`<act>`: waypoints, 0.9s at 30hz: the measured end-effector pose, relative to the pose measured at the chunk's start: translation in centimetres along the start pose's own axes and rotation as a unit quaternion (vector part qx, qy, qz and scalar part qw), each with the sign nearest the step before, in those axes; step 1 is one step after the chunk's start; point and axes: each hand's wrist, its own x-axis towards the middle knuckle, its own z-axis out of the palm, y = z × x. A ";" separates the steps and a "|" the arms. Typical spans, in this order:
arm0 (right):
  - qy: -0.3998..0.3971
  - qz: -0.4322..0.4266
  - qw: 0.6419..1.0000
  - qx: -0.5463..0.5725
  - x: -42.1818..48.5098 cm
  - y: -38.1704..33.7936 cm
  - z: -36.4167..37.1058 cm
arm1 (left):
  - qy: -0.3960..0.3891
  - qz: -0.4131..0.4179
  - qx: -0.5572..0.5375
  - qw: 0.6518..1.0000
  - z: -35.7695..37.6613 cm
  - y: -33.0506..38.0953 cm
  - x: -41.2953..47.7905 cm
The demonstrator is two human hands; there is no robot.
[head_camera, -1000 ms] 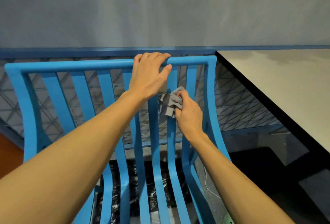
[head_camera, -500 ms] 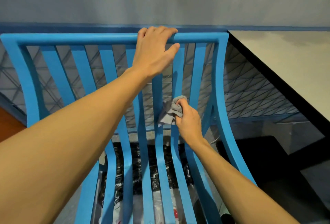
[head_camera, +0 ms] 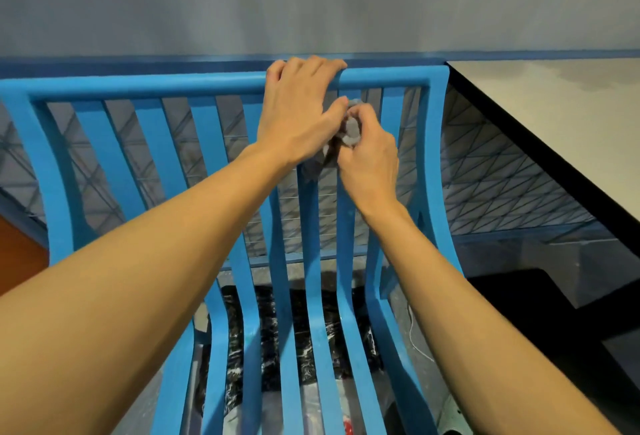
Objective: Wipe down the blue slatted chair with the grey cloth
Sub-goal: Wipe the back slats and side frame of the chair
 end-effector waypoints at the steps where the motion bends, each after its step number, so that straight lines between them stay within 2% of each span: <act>1: -0.002 -0.007 1.000 -0.005 0.5 -0.1 -0.2 | 0.002 0.000 0.001 1.000 0.0 0.0 0.0; 5: -0.058 -0.032 0.997 -0.045 -3.4 2.7 0.0 | 0.003 0.003 0.003 1.000 0.2 -0.1 0.0; 9: -0.141 0.070 0.987 -0.022 -10.9 7.9 1.1 | 0.007 -0.004 0.013 1.000 0.3 0.0 0.1; 12: -0.173 0.134 0.975 -0.024 -14.1 9.1 1.7 | 0.005 -0.006 0.023 1.000 0.4 0.1 0.0; 15: -0.174 0.114 0.978 -0.025 -13.2 8.7 1.3 | 0.004 0.003 0.029 1.000 0.4 0.1 0.0; 18: -0.129 0.067 0.989 -0.031 -9.8 7.3 1.0 | 0.009 0.001 0.031 0.999 0.4 0.0 0.1; 21: -0.102 0.055 0.993 -0.033 -8.6 6.7 1.2 | 0.010 0.002 0.044 0.999 0.6 0.0 0.1; 27: -0.165 0.092 0.980 -0.054 -14.1 10.3 1.9 | 0.027 -0.009 0.047 0.998 0.9 0.0 0.1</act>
